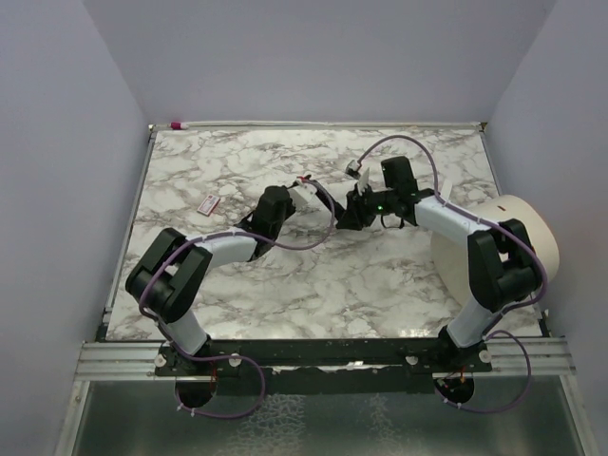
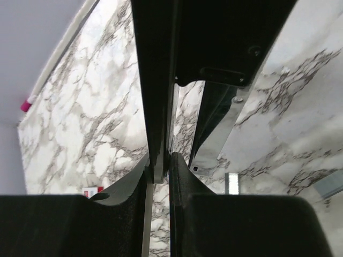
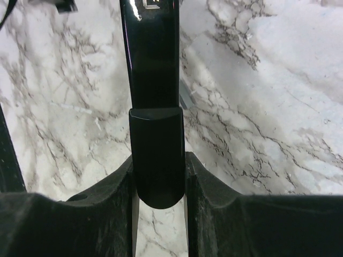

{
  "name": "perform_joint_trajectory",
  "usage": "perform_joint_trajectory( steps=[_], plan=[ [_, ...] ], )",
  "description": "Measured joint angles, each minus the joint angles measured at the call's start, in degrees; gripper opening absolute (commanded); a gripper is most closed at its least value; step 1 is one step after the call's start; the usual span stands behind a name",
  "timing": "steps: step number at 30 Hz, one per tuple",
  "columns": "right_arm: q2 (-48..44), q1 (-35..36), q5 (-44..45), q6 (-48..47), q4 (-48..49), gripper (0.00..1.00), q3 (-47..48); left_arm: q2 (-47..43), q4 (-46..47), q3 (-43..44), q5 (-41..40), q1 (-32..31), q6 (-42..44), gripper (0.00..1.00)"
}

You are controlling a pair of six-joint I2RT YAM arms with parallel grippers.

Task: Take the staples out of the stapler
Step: Unload the staple at the center of the board.

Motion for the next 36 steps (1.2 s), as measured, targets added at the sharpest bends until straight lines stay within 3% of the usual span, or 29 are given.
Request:
perform_joint_trajectory(
  steps=[8, 13, 24, 25, 29, 33, 36],
  plan=[
    [0.15, 1.7, 2.25, 17.22, 4.2, 0.01, 3.34, -0.39, -14.91, 10.16, 12.81, 0.26, -18.34, 0.0],
    [4.28, 4.79, 8.07, 23.26, -0.17, 0.01, 11.43, -0.63, -15.98, 13.55, 22.71, 0.35, -27.98, 0.0],
    [7.43, 6.91, 13.64, 27.89, -8.46, 0.01, 16.68, -0.61, -16.48, 13.92, 30.97, 0.15, -35.63, 0.0],
    [7.43, 6.91, 13.92, 28.02, -9.03, 0.01, 16.85, -0.46, -16.65, 14.03, 31.19, 0.17, -36.11, 0.02],
    [7.43, 6.91, 16.5, 28.72, -11.08, 0.01, 17.88, 0.9, -19.5, 16.57, 31.47, 0.17, -37.05, 0.38],
    [9.4, 6.78, 21.59, 30.03, -14.78, 0.01, 22.82, 0.92, -22.51, 18.78, 29.86, -0.07, -36.0, 0.58],
    [12.52, 6.23, 25.29, 29.9, -15.89, 0.01, 27.06, -1.44, -22.99, 18.23, 28.41, -0.72, -35.71, 0.64]
  ],
)
